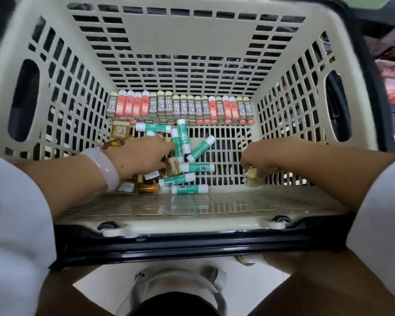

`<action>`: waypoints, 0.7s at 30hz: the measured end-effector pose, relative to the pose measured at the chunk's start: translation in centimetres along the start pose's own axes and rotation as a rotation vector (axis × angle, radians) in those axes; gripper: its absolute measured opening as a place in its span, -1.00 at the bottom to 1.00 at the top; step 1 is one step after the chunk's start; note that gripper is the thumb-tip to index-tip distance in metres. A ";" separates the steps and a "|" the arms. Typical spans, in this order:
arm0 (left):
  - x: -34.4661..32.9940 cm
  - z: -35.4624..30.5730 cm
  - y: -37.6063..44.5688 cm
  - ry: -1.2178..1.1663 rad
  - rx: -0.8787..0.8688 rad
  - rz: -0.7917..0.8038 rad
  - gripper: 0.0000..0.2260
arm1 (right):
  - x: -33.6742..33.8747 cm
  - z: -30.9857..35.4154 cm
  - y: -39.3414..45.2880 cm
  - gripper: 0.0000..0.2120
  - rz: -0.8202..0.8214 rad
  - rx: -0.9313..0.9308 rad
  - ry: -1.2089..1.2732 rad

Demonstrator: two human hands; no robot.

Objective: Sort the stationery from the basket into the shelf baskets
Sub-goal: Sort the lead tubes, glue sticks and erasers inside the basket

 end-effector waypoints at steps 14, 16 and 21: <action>6.3 -1.1 -0.2 -1.060 0.093 -0.185 -0.56 | 6.9 1.4 0.0 -0.48 -0.385 0.256 0.748; 6.3 -1.4 -0.5 -1.158 0.114 -0.200 -0.57 | 8.3 2.2 -0.7 -0.33 -0.444 0.387 1.064; 6.1 -0.2 -0.3 -0.975 0.173 -0.323 -0.72 | 9.6 1.9 -1.3 -0.58 -0.654 0.392 0.804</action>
Point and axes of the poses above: each hand's wrist, its own y-axis towards the middle knuckle, its own x-axis out of the back of the hand, z = x × y, the point moved 9 cm from there along y, towards the middle knuckle, and after that the axes turned 2 degrees about -z, right-handed, at the moved point
